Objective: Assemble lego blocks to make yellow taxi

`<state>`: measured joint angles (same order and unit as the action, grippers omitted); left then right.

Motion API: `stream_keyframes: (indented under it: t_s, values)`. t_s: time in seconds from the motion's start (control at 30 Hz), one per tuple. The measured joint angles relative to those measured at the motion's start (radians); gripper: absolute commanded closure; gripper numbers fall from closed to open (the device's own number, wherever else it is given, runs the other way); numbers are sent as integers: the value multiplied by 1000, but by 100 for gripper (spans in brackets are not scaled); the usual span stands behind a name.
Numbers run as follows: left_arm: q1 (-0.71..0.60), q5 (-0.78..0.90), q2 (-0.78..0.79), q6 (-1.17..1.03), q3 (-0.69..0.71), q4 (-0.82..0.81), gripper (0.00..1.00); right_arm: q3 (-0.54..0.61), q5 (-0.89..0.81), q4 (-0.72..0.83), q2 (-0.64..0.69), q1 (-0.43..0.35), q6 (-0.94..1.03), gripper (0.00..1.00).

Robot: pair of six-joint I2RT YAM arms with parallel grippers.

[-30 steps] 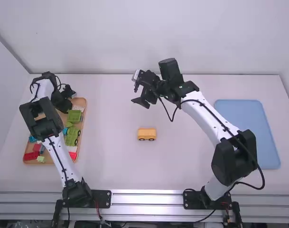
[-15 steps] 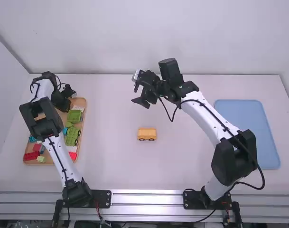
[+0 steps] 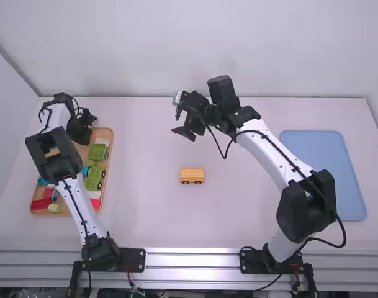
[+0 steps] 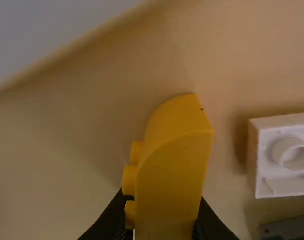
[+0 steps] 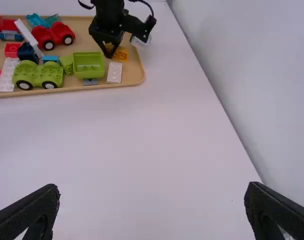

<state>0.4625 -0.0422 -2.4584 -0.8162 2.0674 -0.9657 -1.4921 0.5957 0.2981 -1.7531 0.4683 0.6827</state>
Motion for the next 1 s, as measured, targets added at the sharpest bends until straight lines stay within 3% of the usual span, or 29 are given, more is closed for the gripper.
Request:
stream_keyframes:
  t_s: [0.23, 0.47, 0.7, 0.73, 0.83, 1.0]
  values:
    - [0, 64, 141, 44, -19, -48, 98, 0, -5, -28, 0, 0, -19, 1]
    - [-8, 116, 438, 93, -179, 100, 98, 0, -16, -30, -7, -18, -91, 2]
    - [-103, 160, 770, 137, -671, 475, 96, 0, 130, -149, -116, -85, -215, 1]
    - [-108, 166, 781, 137, -691, 492, 96, 0, 136, -152, -119, -87, -218, 1]
    - [-199, 258, 908, 145, -921, 705, 98, 0, 280, -195, -163, -120, -279, 1]
    - [-380, 332, 1020, 185, -1155, 997, 98, 0, 394, -201, -190, -137, -309, 1]
